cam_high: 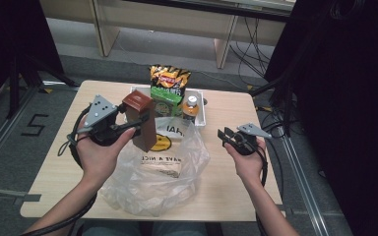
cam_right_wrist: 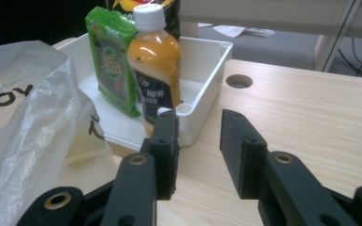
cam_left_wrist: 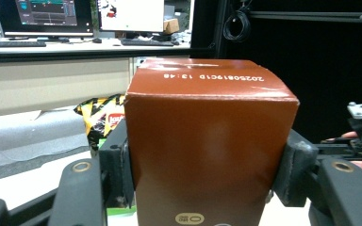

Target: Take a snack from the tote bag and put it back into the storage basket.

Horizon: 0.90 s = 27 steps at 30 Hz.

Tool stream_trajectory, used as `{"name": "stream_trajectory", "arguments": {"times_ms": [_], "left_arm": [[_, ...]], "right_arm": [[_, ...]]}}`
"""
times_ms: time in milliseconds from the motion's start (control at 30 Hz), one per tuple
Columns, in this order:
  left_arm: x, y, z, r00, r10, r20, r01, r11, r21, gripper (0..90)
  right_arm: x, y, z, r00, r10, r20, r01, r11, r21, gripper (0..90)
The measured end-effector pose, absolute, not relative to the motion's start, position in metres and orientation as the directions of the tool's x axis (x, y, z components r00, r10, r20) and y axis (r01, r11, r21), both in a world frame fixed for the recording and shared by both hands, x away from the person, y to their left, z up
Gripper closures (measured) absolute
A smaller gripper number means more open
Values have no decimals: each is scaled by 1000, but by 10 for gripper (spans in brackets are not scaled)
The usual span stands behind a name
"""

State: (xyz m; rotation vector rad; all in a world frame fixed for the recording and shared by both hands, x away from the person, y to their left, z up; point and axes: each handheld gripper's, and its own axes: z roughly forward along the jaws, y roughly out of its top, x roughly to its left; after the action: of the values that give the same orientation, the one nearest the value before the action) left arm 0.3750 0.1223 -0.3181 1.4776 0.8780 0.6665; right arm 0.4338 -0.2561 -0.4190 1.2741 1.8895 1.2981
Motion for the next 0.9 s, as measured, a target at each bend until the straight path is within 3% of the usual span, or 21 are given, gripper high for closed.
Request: {"name": "stream_trajectory", "arguments": {"times_ms": [900], "left_arm": [[413,126,-302,509,857,-75,127,10,992,373]], "right_arm": [[435,-256,-422,-426,898,106,421,94,902,662]]}}
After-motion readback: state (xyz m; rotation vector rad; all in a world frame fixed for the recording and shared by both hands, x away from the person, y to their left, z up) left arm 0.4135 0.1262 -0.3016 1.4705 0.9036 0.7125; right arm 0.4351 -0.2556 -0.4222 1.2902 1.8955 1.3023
